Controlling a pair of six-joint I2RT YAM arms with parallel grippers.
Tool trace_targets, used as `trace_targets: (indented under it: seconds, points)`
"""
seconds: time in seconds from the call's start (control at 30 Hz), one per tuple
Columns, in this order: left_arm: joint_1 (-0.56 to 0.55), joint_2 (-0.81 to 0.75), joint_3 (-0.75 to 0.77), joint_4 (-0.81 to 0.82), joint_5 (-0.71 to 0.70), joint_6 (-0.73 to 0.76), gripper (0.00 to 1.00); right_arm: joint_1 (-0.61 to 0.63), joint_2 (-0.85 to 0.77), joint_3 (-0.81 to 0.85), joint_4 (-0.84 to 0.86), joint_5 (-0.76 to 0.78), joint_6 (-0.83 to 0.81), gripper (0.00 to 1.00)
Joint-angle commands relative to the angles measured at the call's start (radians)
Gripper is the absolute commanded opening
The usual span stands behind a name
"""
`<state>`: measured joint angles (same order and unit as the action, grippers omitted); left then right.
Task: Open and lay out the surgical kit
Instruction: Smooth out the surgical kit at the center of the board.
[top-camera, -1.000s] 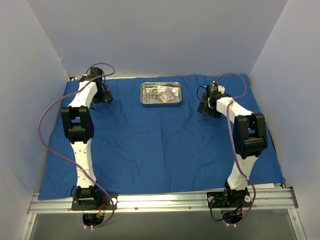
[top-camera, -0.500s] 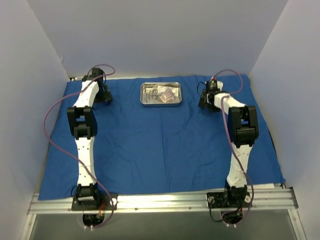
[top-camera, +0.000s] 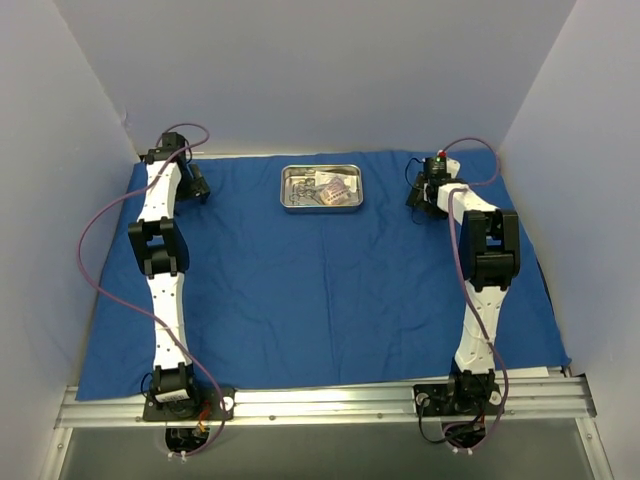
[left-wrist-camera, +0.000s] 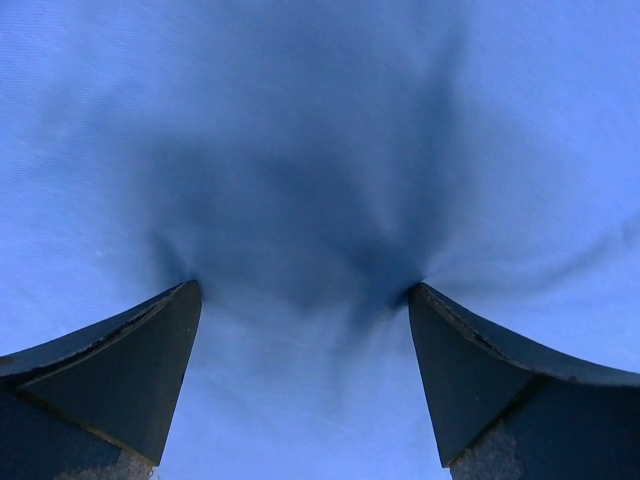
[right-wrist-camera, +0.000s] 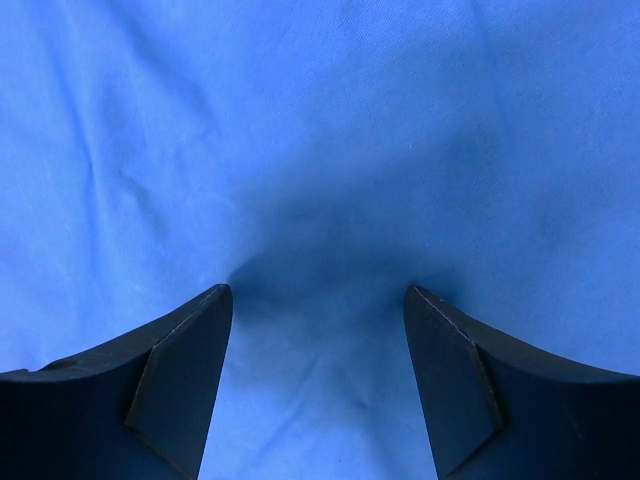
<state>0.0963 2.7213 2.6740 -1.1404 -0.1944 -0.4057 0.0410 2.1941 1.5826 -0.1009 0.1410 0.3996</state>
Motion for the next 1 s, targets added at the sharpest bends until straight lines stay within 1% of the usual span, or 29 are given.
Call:
trace_targets:
  seconds: [0.0,0.03,0.2,0.27,0.4,0.43,0.5,0.53,0.6,0.63,0.73,0.77,0.87,0.97]
  points:
    - [0.068,0.058,-0.006,0.013,-0.054,0.027,0.93,-0.02,0.067,0.002,-0.076,-0.061,0.059,0.65]
    - [0.075,0.057,-0.005,0.016,-0.051,0.027,0.93,-0.021,0.067,0.004,-0.077,-0.09,0.064,0.65]
    - [0.129,0.048,-0.008,0.03,-0.017,0.005,0.93,-0.015,0.059,0.025,-0.075,-0.13,0.07,0.65]
    - [0.129,0.002,-0.02,0.047,0.009,0.002,0.95,-0.012,0.047,0.048,-0.088,-0.13,0.056,0.65]
    - [0.092,-0.176,-0.141,0.106,0.004,0.005,0.97,-0.004,-0.002,0.073,-0.109,-0.112,0.027,0.65]
    - [0.086,-0.255,-0.211,0.125,0.003,-0.002,0.97,0.0,-0.029,0.077,-0.124,-0.103,0.022,0.65]
    - [0.076,-0.329,-0.284,0.133,-0.002,-0.033,0.97,0.007,-0.06,0.071,-0.137,-0.075,0.004,0.65]
    - [0.065,-0.389,-0.357,0.134,-0.004,-0.042,0.97,0.011,-0.075,0.065,-0.154,-0.069,0.001,0.65]
    - [0.051,-0.44,-0.429,0.131,-0.016,-0.053,0.97,0.017,-0.122,0.034,-0.166,-0.061,0.001,0.65]
    - [0.039,-0.478,-0.498,0.125,-0.022,-0.056,0.97,0.02,-0.149,0.021,-0.18,-0.055,0.001,0.65]
    - [0.029,-0.532,-0.609,0.146,-0.016,-0.062,0.97,0.036,-0.184,-0.033,-0.207,-0.041,-0.004,0.65]
    - [0.029,-0.541,-0.679,0.159,-0.011,-0.064,0.97,0.04,-0.192,-0.045,-0.212,-0.043,-0.004,0.65]
    - [0.028,-0.558,-0.779,0.194,0.018,-0.065,0.97,0.049,-0.214,-0.102,-0.209,-0.037,-0.013,0.65]
    - [0.025,-0.552,-0.825,0.223,0.036,-0.064,0.97,0.065,-0.221,-0.144,-0.206,-0.027,-0.016,0.65]
